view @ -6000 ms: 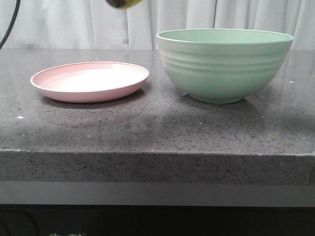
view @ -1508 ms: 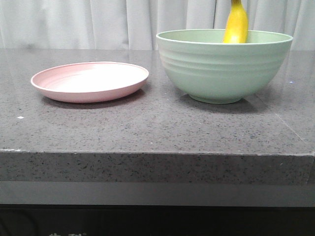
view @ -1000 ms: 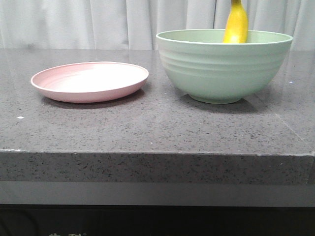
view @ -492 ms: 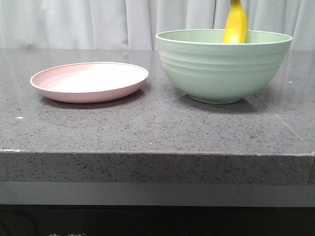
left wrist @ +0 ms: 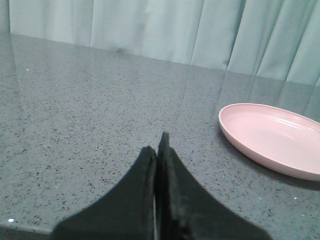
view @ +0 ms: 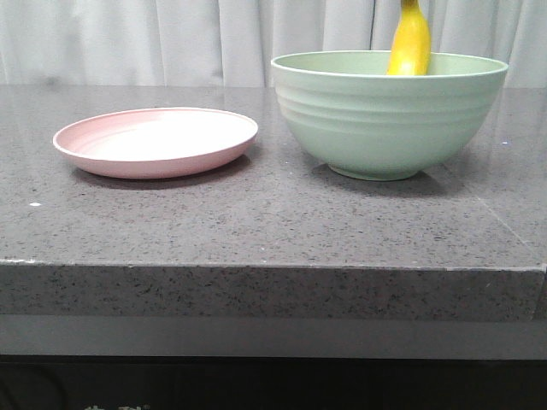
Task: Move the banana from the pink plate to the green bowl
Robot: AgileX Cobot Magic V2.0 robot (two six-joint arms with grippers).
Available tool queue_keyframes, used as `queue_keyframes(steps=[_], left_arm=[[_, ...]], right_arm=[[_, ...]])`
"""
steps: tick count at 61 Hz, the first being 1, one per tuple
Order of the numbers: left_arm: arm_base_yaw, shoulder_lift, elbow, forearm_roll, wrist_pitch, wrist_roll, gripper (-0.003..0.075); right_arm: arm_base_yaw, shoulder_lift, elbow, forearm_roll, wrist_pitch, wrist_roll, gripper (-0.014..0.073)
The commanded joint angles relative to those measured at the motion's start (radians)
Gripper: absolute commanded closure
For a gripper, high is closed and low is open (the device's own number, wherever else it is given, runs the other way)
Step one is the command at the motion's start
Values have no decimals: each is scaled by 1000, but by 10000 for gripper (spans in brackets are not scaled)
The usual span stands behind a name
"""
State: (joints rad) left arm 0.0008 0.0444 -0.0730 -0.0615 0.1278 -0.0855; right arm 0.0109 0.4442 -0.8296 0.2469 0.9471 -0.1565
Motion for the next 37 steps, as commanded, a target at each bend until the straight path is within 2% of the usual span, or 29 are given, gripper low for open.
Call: queue_keyframes(steps=[1, 6, 19, 37], left_arm=[[2, -32, 31, -10, -171, -10, 738], [-1, -69, 83, -12, -243, -10, 738], [-40, -74, 81, -8, -208, -8, 738], [-37, -74, 81, -10, -208, -8, 738]], right_arm=[[-4, 6, -23, 13, -76, -2, 662], [-4, 6, -23, 13, -76, -2, 662], [-4, 7, -23, 13, -74, -2, 662], [-4, 7, -23, 13, -73, -2, 662]])
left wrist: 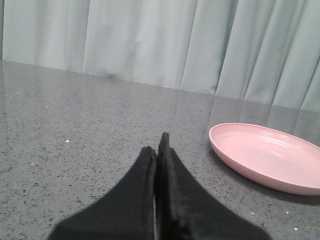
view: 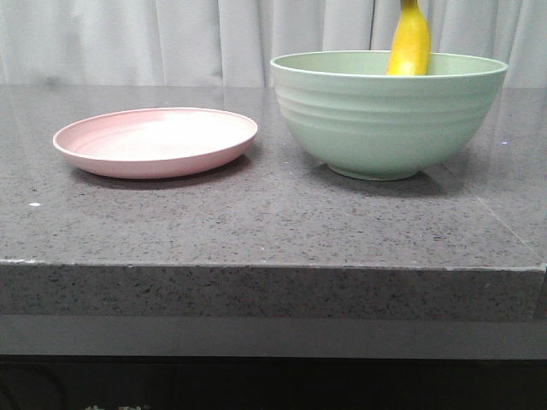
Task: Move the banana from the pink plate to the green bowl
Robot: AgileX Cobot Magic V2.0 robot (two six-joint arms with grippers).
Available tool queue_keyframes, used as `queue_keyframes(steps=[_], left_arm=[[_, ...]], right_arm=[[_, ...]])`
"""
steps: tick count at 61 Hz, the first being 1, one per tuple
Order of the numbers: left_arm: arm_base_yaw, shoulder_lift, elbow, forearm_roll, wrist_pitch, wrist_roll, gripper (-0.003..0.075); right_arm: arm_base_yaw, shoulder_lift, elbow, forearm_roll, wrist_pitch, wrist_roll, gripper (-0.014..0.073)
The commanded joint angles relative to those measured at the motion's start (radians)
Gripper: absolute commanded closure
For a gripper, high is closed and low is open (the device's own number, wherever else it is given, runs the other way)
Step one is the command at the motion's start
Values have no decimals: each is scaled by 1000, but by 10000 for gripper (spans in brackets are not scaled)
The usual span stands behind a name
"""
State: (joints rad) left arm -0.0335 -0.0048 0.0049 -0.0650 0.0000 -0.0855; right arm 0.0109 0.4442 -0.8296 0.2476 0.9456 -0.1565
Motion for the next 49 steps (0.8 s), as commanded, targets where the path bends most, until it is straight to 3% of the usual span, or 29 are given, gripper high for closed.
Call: queue_keyframes(steps=[1, 49], left_arm=[[-2, -25, 3, -7, -80, -8, 738], [-2, -25, 3, -7, -80, -8, 738]], right_arm=[[-4, 7, -23, 12, -72, -2, 662], [-4, 2, -14, 5, -90, -4, 662]])
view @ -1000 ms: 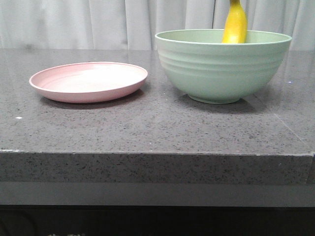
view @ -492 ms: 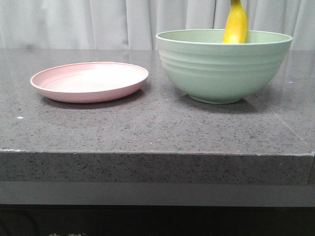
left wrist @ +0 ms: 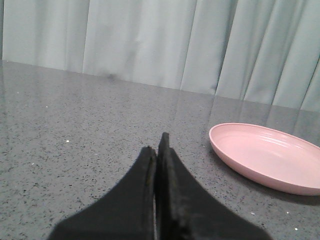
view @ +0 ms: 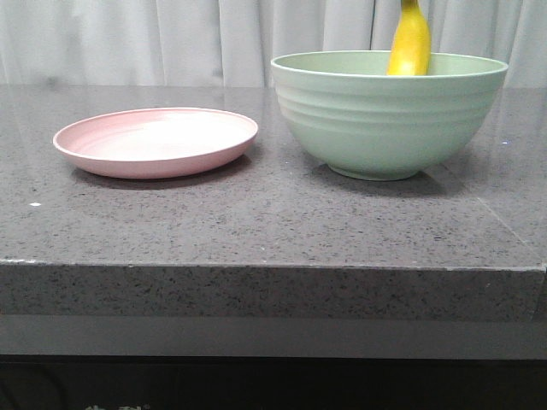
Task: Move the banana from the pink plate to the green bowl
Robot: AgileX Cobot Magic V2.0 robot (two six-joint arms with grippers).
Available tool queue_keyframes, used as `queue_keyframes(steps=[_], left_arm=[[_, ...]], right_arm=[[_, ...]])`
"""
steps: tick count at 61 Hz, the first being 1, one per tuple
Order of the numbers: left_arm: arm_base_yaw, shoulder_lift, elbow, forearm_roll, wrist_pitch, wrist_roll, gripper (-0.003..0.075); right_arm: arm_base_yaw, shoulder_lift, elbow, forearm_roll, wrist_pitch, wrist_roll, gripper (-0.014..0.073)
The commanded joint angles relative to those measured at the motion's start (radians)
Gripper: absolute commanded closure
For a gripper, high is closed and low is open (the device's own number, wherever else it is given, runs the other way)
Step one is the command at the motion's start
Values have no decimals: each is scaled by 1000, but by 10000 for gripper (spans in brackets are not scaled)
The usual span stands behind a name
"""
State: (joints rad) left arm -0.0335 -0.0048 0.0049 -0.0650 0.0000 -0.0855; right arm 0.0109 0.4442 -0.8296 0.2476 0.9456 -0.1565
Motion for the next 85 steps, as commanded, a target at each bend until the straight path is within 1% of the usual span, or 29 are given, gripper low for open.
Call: queue_keyframes(steps=[1, 6, 10, 19, 23, 33, 43, 45, 48, 77, 85], left_arm=[[-2, -25, 3, -7, -80, -8, 738], [-2, -25, 3, -7, -80, -8, 738], [-2, -25, 3, -7, -80, -8, 738], [-2, -25, 3, -7, -80, -8, 738], [-2, -25, 3, -7, -80, -8, 738], [-2, -25, 3, -7, -80, -8, 738], [-2, -25, 3, -7, -80, -8, 738], [-2, -25, 3, -7, -80, -8, 738], [-2, -25, 3, -7, -80, -8, 738], [-2, -24, 3, -7, -80, -8, 738], [-2, -24, 3, -7, -80, -8, 738]], right_arm=[[-4, -2, -10, -2, -102, -7, 662], [-4, -37, 37, -26, -191, -8, 662], [-4, -75, 108, -31, -287, -9, 662], [-4, -196, 348, -35, -562, -9, 662], [-4, -257, 448, -35, -650, -9, 662], [-4, -382, 676, -35, -804, -9, 662], [-4, -455, 831, -34, -921, -8, 662], [-2, -462, 857, -34, -940, -8, 662], [-1, -477, 850, -35, -903, -8, 662], [-1, -477, 852, -34, -906, -8, 662], [-1, -479, 853, -41, -946, -2, 662]])
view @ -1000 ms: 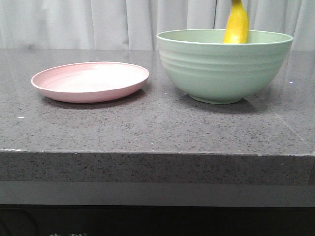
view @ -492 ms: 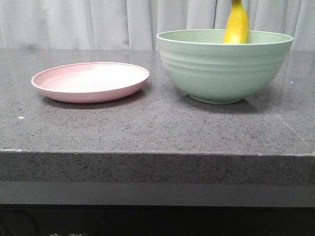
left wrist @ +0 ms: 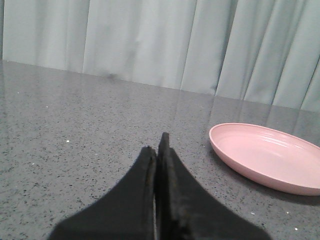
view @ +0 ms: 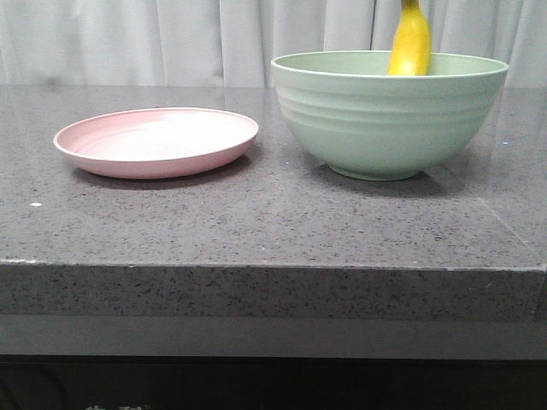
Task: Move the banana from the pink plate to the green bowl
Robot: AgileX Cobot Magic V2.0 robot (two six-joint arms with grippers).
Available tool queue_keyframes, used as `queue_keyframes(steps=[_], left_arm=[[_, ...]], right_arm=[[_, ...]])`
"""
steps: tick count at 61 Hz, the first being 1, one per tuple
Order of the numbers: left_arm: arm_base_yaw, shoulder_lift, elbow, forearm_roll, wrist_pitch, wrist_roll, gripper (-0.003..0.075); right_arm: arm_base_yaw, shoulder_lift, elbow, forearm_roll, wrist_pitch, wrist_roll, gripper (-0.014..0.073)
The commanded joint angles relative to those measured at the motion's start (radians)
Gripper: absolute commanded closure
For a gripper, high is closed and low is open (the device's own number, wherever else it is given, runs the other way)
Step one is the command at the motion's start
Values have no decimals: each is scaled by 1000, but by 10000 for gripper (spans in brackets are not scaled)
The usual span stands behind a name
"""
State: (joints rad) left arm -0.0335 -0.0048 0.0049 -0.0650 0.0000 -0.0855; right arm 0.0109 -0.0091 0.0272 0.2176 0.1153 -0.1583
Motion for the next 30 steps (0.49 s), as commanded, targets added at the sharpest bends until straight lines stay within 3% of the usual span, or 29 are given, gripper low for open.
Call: queue_keyframes(steps=[1, 12, 30], left_arm=[[-2, -24, 3, -7, -80, -8, 738], [-2, -24, 3, -7, -80, -8, 738], [-2, -24, 3, -7, -80, -8, 738]], right_arm=[[-1, -25, -4, -18, -121, 10, 662], [-1, -25, -4, -192, -196, 217, 662], [-1, -25, -4, -195, -202, 222, 662]])
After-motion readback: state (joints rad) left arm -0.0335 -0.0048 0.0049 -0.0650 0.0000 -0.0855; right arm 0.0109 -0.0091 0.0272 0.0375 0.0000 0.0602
